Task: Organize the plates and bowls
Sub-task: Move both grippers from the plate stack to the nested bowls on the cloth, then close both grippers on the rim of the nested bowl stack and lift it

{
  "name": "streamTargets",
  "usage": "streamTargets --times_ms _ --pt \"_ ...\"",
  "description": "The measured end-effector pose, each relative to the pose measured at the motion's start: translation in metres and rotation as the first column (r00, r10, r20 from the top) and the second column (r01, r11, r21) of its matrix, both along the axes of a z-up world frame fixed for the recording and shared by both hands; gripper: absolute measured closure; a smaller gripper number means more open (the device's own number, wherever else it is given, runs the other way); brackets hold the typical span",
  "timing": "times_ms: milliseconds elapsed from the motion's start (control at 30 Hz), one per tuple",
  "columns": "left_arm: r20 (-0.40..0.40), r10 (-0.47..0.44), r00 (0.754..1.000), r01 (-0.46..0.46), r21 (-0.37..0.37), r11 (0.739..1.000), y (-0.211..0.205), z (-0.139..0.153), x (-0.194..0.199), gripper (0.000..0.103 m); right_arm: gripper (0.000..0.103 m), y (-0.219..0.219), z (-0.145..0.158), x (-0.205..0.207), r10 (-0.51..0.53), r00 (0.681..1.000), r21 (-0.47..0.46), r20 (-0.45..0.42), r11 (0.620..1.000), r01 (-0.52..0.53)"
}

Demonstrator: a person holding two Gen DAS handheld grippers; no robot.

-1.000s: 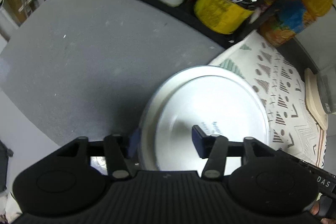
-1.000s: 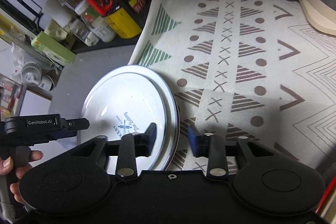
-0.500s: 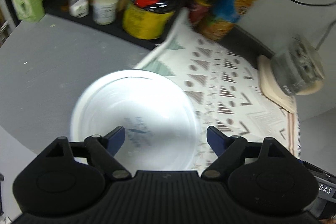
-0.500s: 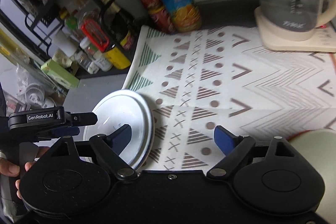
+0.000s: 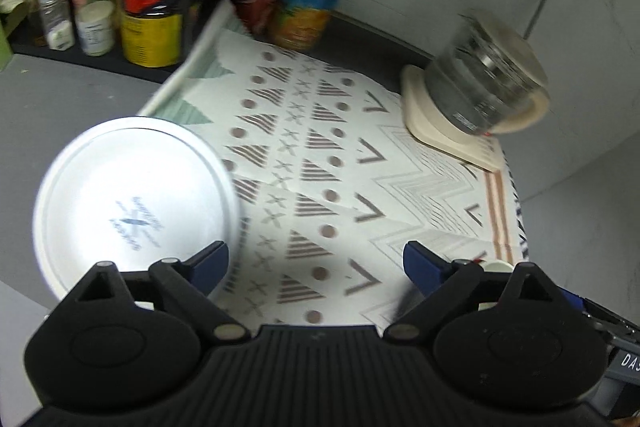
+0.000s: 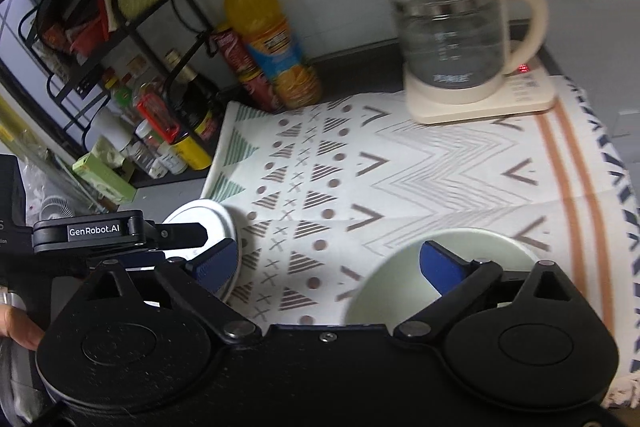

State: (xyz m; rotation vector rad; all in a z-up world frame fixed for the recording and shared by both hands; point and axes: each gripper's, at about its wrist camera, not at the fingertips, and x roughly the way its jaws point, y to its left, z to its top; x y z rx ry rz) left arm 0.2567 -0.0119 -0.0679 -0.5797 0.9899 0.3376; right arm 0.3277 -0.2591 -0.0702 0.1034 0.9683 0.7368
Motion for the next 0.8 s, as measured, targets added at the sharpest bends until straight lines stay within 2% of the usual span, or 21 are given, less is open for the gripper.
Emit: streamTargets --times_ms 500,800 --pt "-0.002 -0.136 0.991 0.136 -0.015 0.991 -0.062 -0.007 0.03 0.01 0.005 -0.07 -0.015 0.004 -0.126 0.992 -0.012 -0.009 0.992 0.126" --pt "-0.097 -0.202 0.975 0.2 -0.023 0.979 -0.089 -0.033 0.045 0.01 0.005 -0.094 -0.041 0.004 -0.188 0.979 -0.061 -0.074 0.981 0.184"
